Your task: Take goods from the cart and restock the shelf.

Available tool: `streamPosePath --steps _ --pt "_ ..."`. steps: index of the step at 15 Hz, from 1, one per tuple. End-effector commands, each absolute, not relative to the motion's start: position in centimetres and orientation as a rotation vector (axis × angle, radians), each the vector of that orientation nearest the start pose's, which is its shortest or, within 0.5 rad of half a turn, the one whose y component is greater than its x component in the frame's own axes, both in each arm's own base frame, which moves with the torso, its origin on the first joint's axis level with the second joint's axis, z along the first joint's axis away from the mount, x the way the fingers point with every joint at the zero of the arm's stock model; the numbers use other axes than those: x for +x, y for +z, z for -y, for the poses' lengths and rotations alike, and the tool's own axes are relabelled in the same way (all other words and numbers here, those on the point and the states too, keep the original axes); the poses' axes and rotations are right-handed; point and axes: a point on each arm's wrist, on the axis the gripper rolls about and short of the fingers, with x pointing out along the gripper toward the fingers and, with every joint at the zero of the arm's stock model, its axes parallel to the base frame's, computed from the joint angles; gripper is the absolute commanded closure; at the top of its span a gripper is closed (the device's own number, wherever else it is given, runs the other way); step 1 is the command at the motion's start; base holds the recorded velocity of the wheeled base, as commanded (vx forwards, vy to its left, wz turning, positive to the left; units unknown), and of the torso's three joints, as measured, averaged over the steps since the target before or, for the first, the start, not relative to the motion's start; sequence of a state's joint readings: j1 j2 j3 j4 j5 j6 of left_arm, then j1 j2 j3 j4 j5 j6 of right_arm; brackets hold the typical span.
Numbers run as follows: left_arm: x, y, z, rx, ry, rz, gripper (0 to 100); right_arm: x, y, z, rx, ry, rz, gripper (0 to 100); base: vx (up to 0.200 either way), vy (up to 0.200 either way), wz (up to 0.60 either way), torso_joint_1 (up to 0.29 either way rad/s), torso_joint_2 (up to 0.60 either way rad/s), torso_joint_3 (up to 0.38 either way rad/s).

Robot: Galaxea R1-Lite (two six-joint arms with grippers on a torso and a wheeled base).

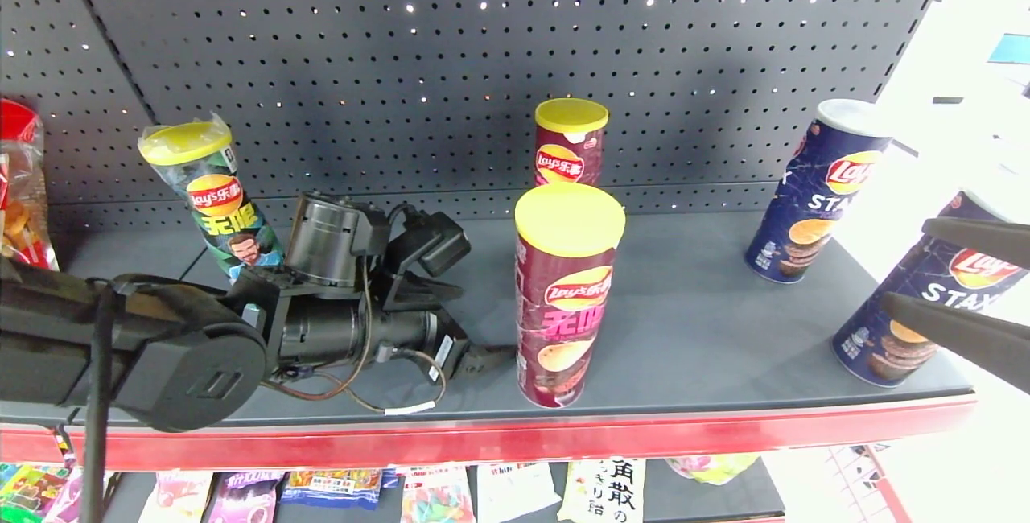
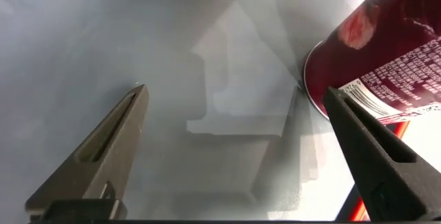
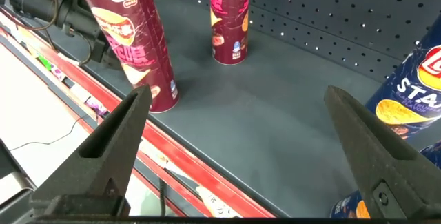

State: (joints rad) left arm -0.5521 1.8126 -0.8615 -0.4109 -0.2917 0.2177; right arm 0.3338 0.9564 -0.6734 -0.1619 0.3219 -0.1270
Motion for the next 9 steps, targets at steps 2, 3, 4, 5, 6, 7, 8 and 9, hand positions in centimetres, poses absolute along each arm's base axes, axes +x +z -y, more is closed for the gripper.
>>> streamPosePath --steps 2,3,4,5,6,7,8,9 --pt "27.2 13.9 17.6 0.273 -0.882 -0.463 0 10.8 25.6 -4.5 -0.123 0.663 -0.083 0 0.0 0.0 0.0 0.0 0.0 0.0" --pt "27.2 13.9 17.6 0.273 -0.882 -0.463 0 10.8 25.6 -4.5 -0.123 0.663 -0.083 0 0.0 0.0 0.0 0.0 0.0 0.0" --pt "27.3 14.0 17.6 0.272 -0.882 -0.46 0 10.8 25.6 -4.5 -0.123 0.663 -0.085 0 0.0 0.0 0.0 0.0 0.0 0.0" --pt "27.2 13.9 17.6 0.273 -0.882 -0.463 0 10.8 25.6 -4.5 -0.123 0.663 -0.085 0 0.0 0.0 0.0 0.0 0.0 0.0" --pt "27.2 13.9 17.6 0.272 -0.88 -0.464 0 10.9 25.6 -4.5 -0.123 0.663 -0.086 0 0.0 0.0 0.0 0.0 0.0 0.0" --pt "27.2 14.0 17.6 0.272 -0.879 -0.462 0 10.9 25.6 -4.5 -0.123 0.663 -0.086 0 0.0 0.0 0.0 0.0 0.0 0.0" --pt "27.1 14.2 17.5 0.272 -0.875 -0.456 0 10.9 25.6 -4.5 -0.123 0.663 -0.086 0 0.0 0.0 0.0 0.0 0.0 0.0" --pt "26.6 15.1 16.8 0.264 -0.858 -0.432 0 10.9 25.5 -4.5 -0.123 0.662 -0.091 0 0.0 0.0 0.0 0.0 0.0 0.0"
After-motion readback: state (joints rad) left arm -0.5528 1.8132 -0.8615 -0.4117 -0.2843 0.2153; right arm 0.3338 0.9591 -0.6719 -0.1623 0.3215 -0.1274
